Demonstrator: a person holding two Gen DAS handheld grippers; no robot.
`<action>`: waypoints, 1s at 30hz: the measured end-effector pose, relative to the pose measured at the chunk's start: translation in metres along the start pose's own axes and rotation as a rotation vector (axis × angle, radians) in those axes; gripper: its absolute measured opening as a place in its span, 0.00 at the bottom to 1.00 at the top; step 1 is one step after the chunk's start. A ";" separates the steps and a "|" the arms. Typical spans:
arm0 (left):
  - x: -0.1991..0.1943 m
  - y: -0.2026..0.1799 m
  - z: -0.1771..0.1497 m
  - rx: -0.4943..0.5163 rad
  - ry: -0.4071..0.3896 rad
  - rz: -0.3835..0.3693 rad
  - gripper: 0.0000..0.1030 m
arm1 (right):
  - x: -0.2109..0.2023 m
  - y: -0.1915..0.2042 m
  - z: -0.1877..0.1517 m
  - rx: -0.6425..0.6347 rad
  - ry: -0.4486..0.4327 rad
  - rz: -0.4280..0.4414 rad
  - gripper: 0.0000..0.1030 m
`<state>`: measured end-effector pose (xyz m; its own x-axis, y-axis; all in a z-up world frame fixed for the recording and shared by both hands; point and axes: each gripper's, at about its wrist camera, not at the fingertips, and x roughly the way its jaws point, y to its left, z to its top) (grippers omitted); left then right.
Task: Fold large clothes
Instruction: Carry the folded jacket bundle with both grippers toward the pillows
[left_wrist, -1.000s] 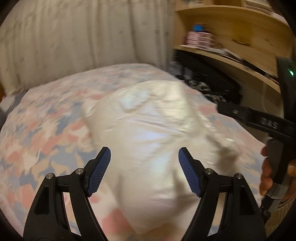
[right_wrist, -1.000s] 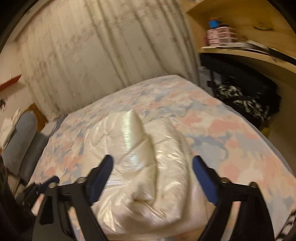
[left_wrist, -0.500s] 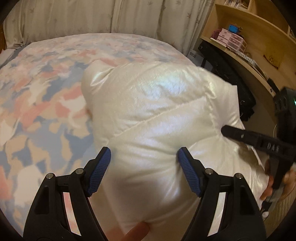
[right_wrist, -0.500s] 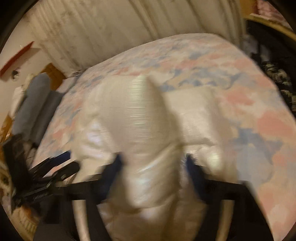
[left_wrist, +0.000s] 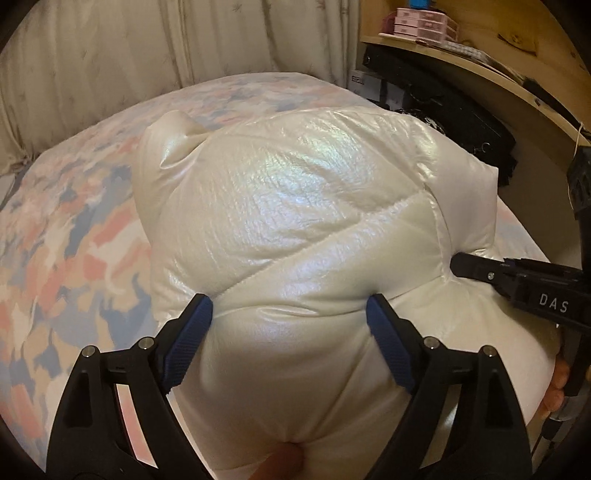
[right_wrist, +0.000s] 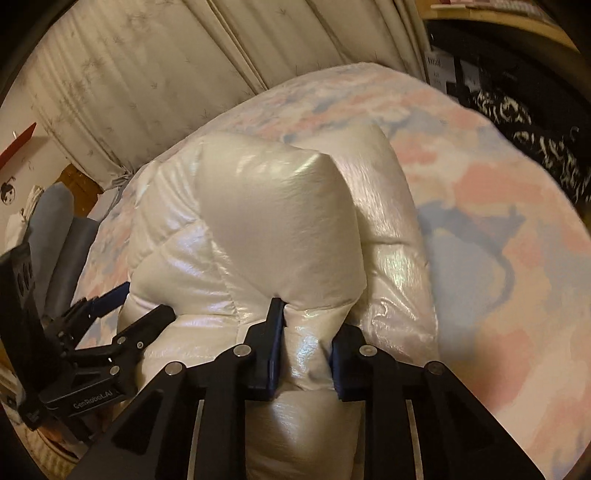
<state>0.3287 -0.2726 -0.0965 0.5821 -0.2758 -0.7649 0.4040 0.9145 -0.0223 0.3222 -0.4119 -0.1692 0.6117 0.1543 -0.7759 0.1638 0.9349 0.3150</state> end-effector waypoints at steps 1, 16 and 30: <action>-0.002 0.002 -0.001 -0.001 -0.001 -0.005 0.82 | 0.001 0.002 0.002 -0.010 0.007 -0.007 0.20; -0.052 0.057 0.004 -0.141 0.157 -0.181 0.82 | -0.080 0.022 0.021 -0.117 0.008 -0.064 0.98; 0.003 0.111 -0.053 -0.474 0.308 -0.453 1.00 | -0.014 -0.024 0.004 0.033 0.255 0.055 1.00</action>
<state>0.3377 -0.1562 -0.1358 0.1768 -0.6261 -0.7594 0.1689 0.7794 -0.6033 0.3126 -0.4380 -0.1644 0.4064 0.2837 -0.8686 0.1640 0.9125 0.3748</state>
